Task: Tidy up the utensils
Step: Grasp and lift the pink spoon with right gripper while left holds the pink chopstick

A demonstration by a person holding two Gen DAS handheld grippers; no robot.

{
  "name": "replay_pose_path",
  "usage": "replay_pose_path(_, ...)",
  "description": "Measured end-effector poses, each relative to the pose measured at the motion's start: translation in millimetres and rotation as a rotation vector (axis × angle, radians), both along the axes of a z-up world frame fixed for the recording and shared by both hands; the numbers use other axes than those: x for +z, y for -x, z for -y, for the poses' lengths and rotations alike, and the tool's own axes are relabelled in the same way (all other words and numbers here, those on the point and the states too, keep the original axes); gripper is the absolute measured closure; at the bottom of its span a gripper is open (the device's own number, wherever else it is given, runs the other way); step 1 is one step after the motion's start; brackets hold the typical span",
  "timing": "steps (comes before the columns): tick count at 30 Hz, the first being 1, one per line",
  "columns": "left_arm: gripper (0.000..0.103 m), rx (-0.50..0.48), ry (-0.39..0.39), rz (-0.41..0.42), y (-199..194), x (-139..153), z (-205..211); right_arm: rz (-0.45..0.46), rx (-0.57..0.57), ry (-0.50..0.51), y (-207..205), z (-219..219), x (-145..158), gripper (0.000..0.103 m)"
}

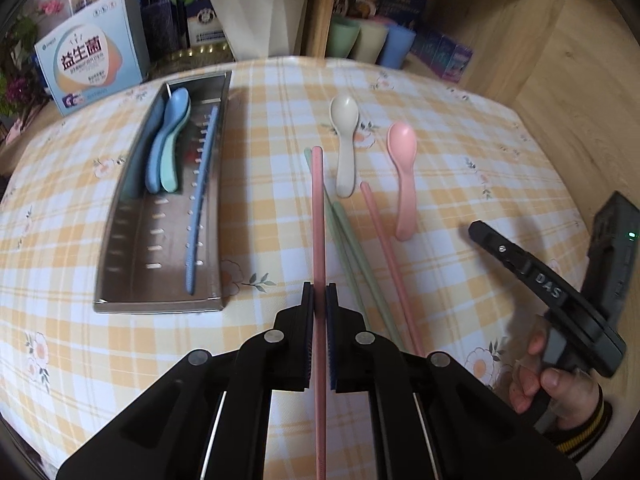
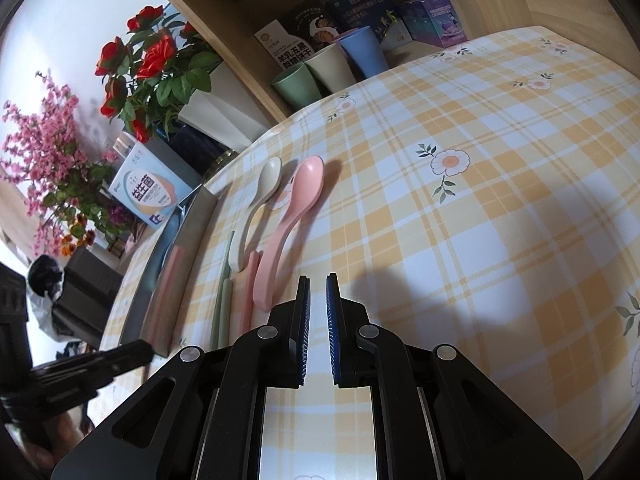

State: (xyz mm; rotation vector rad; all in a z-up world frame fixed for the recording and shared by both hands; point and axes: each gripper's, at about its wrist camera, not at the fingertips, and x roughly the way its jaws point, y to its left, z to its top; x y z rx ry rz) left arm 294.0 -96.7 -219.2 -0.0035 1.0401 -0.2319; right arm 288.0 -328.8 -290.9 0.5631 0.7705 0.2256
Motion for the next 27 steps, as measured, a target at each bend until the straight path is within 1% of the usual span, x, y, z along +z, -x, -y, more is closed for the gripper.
replay_pose_path(3, 0.097, 0.018, 0.022, 0.015, 4, 7, -11, -0.009, -0.012, -0.013, 0, 3, -1, 0.094)
replay_pose_path(5, 0.097, 0.035, 0.054, 0.020, 5, 11, -18, -0.024, -0.025, -0.022, 0, 6, -3, 0.094)
replay_pose_path(8, 0.097, 0.047, 0.072, 0.058, 8, 18, -27, -0.064, -0.029, -0.014, -4, 6, -3, 0.094)
replay_pose_path(10, 0.097, 0.049, 0.084, 0.083, 11, 22, -34, -0.088, -0.011, -0.003, -10, 3, 0, 0.094)
replay_pose_path(13, 0.097, 0.054, 0.108, 0.110, 12, 26, -42, -0.116, 0.028, 0.013, -26, -7, 7, 0.094)
replay_pose_path(18, 0.097, 0.058, 0.157, 0.126, 14, 30, -55, -0.134, 0.041, -0.009, -57, -22, 19, 0.094)
replay_pose_path(21, 0.097, 0.057, 0.176, 0.140, 17, 34, -61, -0.183, 0.036, -0.013, -74, -31, 16, 0.094)
replay_pose_path(23, 0.097, 0.061, 0.189, 0.146, 18, 35, -68, -0.233, 0.032, -0.005, -83, -37, 12, 0.094)
replay_pose_path(27, 0.097, 0.093, 0.213, 0.136, 18, 33, -83, -0.261, 0.033, -0.014, -91, -45, 9, 0.093)
